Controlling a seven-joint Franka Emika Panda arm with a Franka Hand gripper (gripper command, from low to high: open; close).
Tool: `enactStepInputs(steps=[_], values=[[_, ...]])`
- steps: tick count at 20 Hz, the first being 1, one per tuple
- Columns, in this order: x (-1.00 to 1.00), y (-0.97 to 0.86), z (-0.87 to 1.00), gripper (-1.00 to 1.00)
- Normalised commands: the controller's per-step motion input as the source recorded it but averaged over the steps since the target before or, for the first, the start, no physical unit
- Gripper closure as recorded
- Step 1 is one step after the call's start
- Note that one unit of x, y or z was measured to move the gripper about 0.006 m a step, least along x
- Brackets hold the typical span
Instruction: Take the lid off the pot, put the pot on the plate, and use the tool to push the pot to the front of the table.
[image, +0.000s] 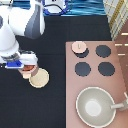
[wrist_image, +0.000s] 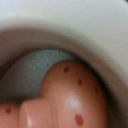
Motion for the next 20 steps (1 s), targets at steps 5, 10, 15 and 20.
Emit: enactStepInputs(steps=[5,10,15,20], values=[[0.22,0.02,-0.4,1.0],[0.1,0.13,-0.42,1.0],[0.37,0.07,-0.14,1.0],[0.44,0.02,0.02,1.0]])
